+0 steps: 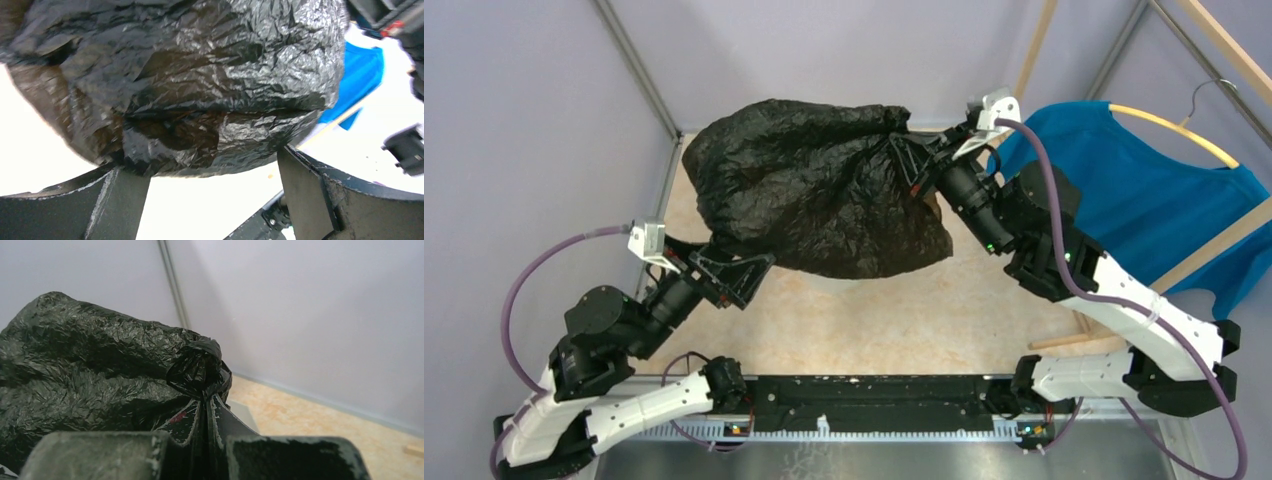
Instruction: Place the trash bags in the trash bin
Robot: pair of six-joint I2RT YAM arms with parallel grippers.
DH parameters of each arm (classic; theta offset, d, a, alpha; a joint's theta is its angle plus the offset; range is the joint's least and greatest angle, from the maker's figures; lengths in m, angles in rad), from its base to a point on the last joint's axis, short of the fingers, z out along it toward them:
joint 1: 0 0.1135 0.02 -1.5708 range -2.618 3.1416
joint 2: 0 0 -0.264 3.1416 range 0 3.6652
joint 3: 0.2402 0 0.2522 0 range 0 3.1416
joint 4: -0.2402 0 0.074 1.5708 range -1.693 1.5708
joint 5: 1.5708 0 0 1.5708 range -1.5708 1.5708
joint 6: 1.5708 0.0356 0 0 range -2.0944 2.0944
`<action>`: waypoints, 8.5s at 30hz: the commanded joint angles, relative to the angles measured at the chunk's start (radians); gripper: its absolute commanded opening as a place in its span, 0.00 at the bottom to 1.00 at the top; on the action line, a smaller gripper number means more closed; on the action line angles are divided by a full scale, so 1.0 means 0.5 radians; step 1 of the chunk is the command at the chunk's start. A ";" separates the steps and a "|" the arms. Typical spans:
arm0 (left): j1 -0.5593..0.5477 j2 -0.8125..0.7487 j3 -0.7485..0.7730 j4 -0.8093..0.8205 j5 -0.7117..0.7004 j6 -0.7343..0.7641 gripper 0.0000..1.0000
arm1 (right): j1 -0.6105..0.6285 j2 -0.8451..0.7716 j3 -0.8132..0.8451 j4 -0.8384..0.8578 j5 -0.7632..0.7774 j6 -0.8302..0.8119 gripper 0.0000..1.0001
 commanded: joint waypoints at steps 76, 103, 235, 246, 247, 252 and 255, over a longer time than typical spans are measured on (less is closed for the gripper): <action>1.243 1.791 1.432 0.069 0.717 0.073 0.90 | -0.803 0.516 0.466 -0.432 -2.071 0.258 0.00; 1.293 1.420 0.946 -0.228 0.429 0.329 0.84 | -0.579 0.916 0.728 -0.280 -0.924 0.832 0.00; 1.184 1.253 0.301 0.403 1.634 -0.176 0.66 | -0.454 0.826 0.386 -0.302 -0.775 1.024 0.00; 1.182 1.341 0.254 0.496 1.496 -0.156 0.46 | -0.454 0.808 0.368 -0.270 -0.834 1.068 0.00; 1.183 1.353 0.256 0.496 1.489 -0.155 0.44 | -0.454 0.809 0.368 -0.272 -0.832 1.069 0.00; 1.183 1.393 0.245 0.537 1.449 -0.144 0.26 | -0.454 0.790 0.368 -0.267 -0.852 1.078 0.00; 1.182 1.386 0.241 0.556 1.437 -0.139 0.05 | -0.454 0.769 0.368 -0.292 -0.883 1.014 0.07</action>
